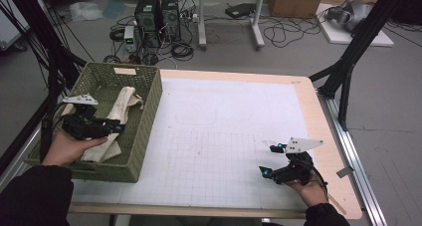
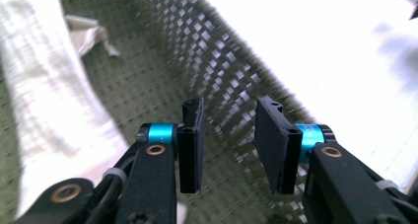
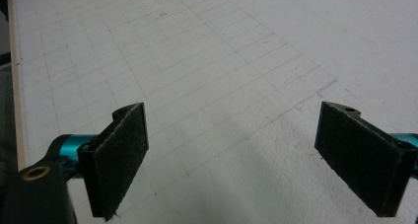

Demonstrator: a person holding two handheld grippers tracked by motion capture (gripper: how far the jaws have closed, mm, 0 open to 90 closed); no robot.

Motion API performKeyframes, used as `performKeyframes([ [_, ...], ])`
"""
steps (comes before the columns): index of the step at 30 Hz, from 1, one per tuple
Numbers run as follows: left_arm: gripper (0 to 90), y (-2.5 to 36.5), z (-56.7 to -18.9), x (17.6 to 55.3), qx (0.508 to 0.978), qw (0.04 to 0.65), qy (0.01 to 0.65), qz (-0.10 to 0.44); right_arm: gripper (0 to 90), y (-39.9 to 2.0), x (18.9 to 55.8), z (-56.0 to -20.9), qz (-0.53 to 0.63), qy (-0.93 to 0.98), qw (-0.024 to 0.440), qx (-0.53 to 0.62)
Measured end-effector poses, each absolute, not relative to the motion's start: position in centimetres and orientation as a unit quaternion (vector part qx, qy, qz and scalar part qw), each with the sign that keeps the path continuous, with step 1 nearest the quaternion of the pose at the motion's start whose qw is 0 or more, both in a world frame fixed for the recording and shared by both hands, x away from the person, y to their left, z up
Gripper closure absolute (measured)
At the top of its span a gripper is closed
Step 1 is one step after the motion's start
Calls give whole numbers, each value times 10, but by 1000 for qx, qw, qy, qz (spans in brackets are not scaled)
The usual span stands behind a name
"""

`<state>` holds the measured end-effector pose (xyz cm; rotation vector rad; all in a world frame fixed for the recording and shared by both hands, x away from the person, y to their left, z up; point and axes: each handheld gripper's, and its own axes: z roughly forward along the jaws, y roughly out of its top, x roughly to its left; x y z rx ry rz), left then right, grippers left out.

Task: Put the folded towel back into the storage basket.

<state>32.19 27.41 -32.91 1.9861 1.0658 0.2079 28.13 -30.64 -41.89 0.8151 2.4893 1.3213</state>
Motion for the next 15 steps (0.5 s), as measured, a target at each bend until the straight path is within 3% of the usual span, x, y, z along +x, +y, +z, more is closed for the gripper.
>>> performKeyframes([
  [15,461,242,-326,301,767,493,399,100,118,-307,278,-415,457,839,113,273],
])
